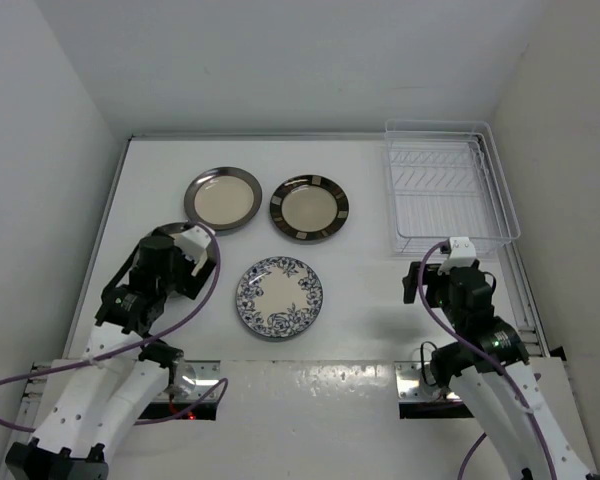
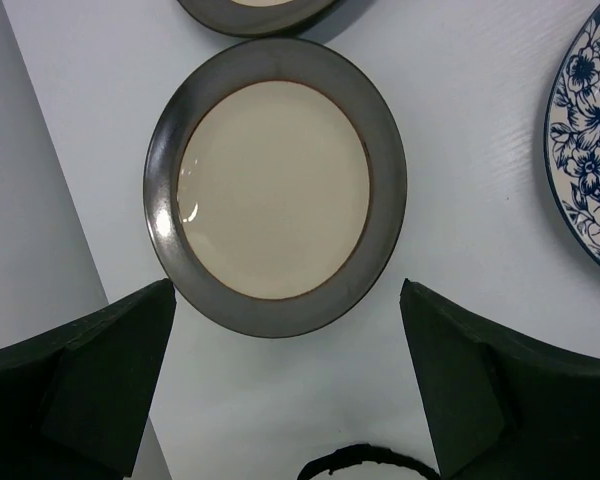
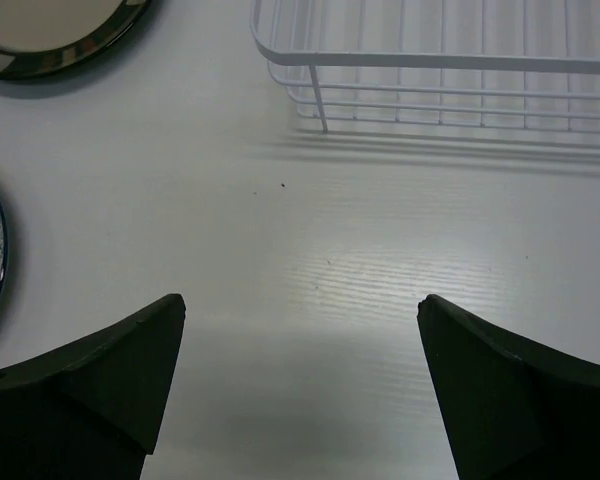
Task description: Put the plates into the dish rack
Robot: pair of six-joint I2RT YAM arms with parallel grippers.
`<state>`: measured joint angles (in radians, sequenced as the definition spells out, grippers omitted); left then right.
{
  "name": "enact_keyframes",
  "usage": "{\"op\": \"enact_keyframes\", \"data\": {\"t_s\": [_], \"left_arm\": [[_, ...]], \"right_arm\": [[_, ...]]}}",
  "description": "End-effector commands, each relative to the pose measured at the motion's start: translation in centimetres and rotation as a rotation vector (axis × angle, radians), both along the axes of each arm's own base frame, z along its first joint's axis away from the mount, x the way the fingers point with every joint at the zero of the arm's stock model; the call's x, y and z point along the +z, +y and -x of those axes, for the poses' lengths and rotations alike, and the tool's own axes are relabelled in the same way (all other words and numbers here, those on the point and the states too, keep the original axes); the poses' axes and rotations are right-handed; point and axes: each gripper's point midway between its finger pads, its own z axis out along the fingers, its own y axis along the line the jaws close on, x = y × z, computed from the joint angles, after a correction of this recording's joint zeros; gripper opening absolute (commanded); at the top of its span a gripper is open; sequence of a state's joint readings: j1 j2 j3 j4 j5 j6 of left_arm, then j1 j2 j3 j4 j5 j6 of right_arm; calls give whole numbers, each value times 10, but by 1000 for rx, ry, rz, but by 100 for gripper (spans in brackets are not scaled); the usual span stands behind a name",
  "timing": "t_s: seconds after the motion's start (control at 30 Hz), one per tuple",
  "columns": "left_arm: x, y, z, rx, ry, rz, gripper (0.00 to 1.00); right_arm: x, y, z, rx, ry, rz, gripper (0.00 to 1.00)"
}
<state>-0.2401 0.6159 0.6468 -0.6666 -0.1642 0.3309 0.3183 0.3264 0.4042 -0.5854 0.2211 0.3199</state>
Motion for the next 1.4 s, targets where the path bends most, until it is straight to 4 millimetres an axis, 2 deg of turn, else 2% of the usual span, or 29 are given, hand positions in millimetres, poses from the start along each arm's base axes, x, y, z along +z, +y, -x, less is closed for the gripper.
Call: {"op": "enact_keyframes", "data": {"t_s": [0.0, 0.1, 0.13, 0.2, 0.23, 0.3, 0.33, 0.37, 0.4, 0.43, 0.47, 0.5, 0.53, 0.57, 0.63, 0.67, 0.7, 0.73, 0.77, 0.8, 0.83, 0.87, 0.97, 1.03, 1.07, 1.13, 1.17, 1.27, 1.37], "left_arm": [[13, -3, -11, 18, -64, 44, 100], [23, 1, -16, 52, -92, 42, 100], [28, 4, -19, 61, -104, 28, 100], [26, 9, -20, 77, -95, 10, 100], [29, 9, -22, 71, -94, 1, 100], [32, 9, -27, 75, -82, 9, 100], [38, 0, -31, 34, -86, 38, 100], [39, -5, -32, 13, -83, 52, 100], [40, -9, -34, -7, -80, 65, 100], [36, -13, -35, -25, -62, 75, 100], [40, -16, -36, -41, -68, 93, 100], [36, -17, -37, -45, -53, 99, 100], [36, -17, -37, -45, -53, 100, 100], [36, -15, -37, -40, -52, 105, 100], [33, -2, -37, 15, -48, 86, 100], [31, 1, -35, 24, -48, 86, 100], [27, 8, -34, 53, -41, 78, 100], [24, 11, -32, 63, -40, 78, 100], [16, 13, -30, 73, -22, 68, 100], [19, 19, -32, 98, -35, 63, 100], [14, 22, -32, 118, -31, 71, 100], [14, 22, -32, 119, -31, 71, 100], [16, 24, -33, 127, -41, 72, 100], [13, 22, -34, 119, -29, 76, 100], [13, 25, -34, 128, -29, 76, 100], [7, 23, -33, 121, -10, 80, 100], [9, 23, -35, 121, -21, 81, 100], [7, 23, -35, 121, -12, 80, 100], [8, 23, -37, 121, -12, 80, 100]], "right_arm": [[8, -1, -2, -24, -32, -16, 100], [16, -2, -4, -63, -50, -61, 100], [40, 2, -9, -47, -113, -90, 100], [57, 18, -14, 27, -142, -127, 100], [101, 29, -25, 68, -245, -177, 100], [112, 38, -39, 87, -213, -174, 100], [144, 55, -46, 171, -210, -196, 100], [147, 60, -51, 189, -187, -189, 100], [134, 73, -62, 215, -93, -200, 100], [137, 88, -71, 241, -32, -234, 100], [131, 109, -68, 303, 10, -258, 100], [107, 124, -75, 280, 109, -297, 100], [91, 135, -82, 284, 98, -320, 100], [80, 149, -80, 292, 105, -323, 100], [43, 181, -79, 304, 146, -357, 97], [35, 185, -80, 293, 153, -356, 94], [18, 193, -82, 273, 189, -374, 85], [14, 205, -79, 293, 194, -380, 78], [-17, 210, -76, 276, 277, -358, 72], [-18, 219, -79, 282, 272, -389, 62], [-25, 225, -78, 292, 285, -402, 62], [-46, 233, -70, 317, 365, -419, 62], [-77, 232, -62, 310, 423, -434, 66], [-85, 232, -57, 336, 441, -455, 69], [-99, 232, -52, 337, 477, -455, 69], [-103, 242, -41, 406, 515, -490, 62], [-126, 239, -31, 398, 594, -478, 60], [-138, 244, -20, 409, 629, -536, 54], [-138, 253, -10, 459, 643, -612, 45]]}}
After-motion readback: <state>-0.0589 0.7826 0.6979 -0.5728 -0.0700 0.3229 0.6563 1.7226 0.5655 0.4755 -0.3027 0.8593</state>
